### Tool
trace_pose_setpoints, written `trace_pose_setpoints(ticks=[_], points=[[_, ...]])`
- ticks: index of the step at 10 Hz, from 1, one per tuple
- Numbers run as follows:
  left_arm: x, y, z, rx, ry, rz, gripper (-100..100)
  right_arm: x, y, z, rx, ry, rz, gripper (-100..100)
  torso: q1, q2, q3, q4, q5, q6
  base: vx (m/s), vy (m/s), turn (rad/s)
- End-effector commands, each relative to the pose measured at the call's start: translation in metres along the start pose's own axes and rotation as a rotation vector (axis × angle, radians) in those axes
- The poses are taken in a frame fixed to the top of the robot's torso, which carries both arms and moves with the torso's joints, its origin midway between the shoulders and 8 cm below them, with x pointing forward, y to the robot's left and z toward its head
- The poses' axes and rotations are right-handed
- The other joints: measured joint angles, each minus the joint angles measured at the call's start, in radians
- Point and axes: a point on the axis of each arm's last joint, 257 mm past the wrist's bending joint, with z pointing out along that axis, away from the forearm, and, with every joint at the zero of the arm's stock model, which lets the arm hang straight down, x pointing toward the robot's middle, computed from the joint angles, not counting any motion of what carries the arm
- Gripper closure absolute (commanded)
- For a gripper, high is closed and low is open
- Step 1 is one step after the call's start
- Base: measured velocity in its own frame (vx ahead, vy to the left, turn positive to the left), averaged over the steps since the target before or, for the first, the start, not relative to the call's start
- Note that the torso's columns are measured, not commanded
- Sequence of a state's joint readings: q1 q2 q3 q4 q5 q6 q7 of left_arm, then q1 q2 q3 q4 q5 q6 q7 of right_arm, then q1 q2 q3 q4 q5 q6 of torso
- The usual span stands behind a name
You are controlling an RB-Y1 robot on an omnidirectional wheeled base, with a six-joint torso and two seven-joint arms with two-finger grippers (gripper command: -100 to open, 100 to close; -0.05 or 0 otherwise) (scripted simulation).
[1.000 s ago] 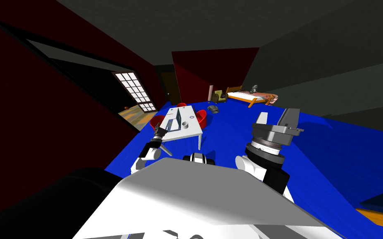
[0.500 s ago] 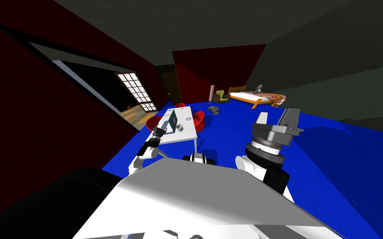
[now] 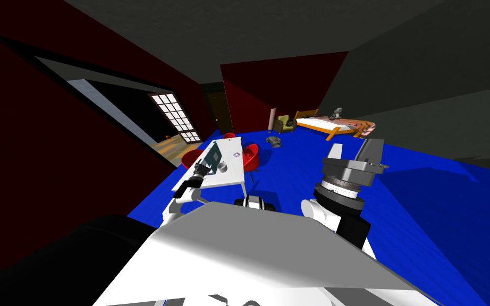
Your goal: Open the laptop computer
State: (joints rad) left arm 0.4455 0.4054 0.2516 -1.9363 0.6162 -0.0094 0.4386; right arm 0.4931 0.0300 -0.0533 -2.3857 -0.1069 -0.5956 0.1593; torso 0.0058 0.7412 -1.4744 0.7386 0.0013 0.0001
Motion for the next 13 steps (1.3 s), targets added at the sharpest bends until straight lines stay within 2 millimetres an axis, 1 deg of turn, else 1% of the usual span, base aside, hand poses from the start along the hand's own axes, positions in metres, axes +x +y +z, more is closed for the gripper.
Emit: trace_pose_setpoints(ticks=[1,2,3,6,7,9,10,11,12,13], points=[[0.001,-0.005,-0.001,0.001,0.002,0.004,-100,0.000,0.000,0.000,0.000,0.000,0.000,0,0.003,-0.002,-0.001,0.000,0.001,0.000,0.074,0.000,0.006],[0.001,-0.006,-0.001,0.001,0.002,0.004,100,0.000,0.000,0.000,0.000,0.000,0.000,0,-0.001,-0.001,0.000,0.000,0.000,0.000,0.000,0.000,0.000],[0.006,-0.007,-0.003,0.007,0.007,-0.072,100,0.000,0.000,0.000,0.000,0.000,0.000,0,-0.005,0.000,0.001,-0.002,0.002,0.001,-0.003,0.055,0.011],[0.010,-0.002,-0.008,0.002,0.006,-0.188,100,0.000,0.000,0.000,0.000,0.000,0.000,0,0.002,-0.005,-0.002,-0.003,0.003,-0.003,-0.001,0.110,0.006],[0.014,0.001,-0.011,-0.001,0.006,-0.266,100,0.000,0.000,0.000,0.000,0.000,0.000,0,0.004,-0.005,-0.002,-0.004,0.004,-0.005,-0.002,0.146,0.037],[0.017,0.004,-0.014,-0.004,0.006,-0.344,100,0.000,0.000,0.000,0.000,0.000,0.000,0,0.008,-0.005,-0.002,-0.004,0.005,-0.006,0.000,0.126,0.013],[0.023,-0.001,-0.012,0.003,0.023,-0.321,100,0.000,0.000,0.000,0.000,0.000,0.000,0,0.006,-0.006,-0.002,-0.005,0.005,-0.006,-0.004,0.037,-0.007],[0.024,0.011,-0.011,0.003,0.014,-0.423,100,0.000,0.000,0.000,0.000,0.000,0.000,0,-0.001,-0.007,-0.003,-0.004,0.001,-0.003,-0.038,0.075,-0.027],[0.023,0.018,-0.011,0.004,0.009,-0.467,100,0.000,0.000,0.000,0.000,0.000,0.000,0,-0.002,-0.006,-0.003,-0.004,0.000,-0.002,-0.046,0.142,-0.038],[0.023,0.024,-0.011,0.004,0.003,-0.510,100,0.000,0.000,0.000,0.000,0.000,0.000,0,0.003,-0.006,-0.003,-0.004,0.002,-0.002,-0.040,0.163,-0.026]])
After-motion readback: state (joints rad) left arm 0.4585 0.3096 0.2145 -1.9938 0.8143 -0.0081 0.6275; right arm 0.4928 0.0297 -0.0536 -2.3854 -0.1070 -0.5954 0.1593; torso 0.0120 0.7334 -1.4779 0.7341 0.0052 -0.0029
